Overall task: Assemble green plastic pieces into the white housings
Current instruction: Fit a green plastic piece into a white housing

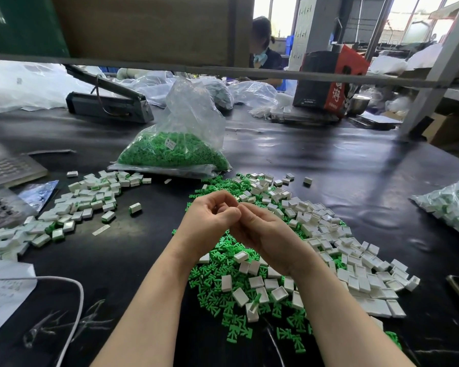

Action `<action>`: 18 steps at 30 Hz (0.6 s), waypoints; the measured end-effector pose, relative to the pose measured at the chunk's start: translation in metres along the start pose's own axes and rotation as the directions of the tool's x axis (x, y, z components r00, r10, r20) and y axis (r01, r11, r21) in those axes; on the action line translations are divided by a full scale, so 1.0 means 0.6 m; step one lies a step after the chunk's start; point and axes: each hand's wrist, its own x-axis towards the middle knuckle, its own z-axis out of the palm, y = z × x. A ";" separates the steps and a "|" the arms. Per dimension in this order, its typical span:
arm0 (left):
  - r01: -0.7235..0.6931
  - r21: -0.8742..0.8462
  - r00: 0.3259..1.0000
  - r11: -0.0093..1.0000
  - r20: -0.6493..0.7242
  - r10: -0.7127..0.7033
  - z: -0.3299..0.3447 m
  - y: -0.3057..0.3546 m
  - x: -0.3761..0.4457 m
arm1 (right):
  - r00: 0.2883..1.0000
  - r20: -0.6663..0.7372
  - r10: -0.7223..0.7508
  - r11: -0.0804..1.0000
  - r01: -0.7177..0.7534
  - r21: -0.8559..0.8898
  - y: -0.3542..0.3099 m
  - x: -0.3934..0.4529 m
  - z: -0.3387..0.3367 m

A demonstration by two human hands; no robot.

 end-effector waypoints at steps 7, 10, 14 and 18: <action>0.004 -0.020 1.000 1.000 0.012 -0.004 -0.001 0.000 -0.001 | 1.000 0.005 -0.001 1.000 0.001 0.017 -0.002 -0.001 0.002; 0.007 -0.010 1.000 1.000 0.001 -0.007 -0.002 -0.001 0.000 | 1.000 0.011 0.013 0.998 -0.014 0.063 -0.001 0.000 0.002; 0.003 -0.002 1.000 1.000 0.015 -0.003 -0.001 -0.003 0.001 | 1.000 0.006 0.020 0.997 -0.020 0.068 0.000 0.000 -0.001; 0.006 0.004 1.000 1.000 0.020 -0.006 -0.001 -0.003 0.001 | 0.999 0.007 0.035 0.992 -0.036 0.117 -0.004 -0.001 0.005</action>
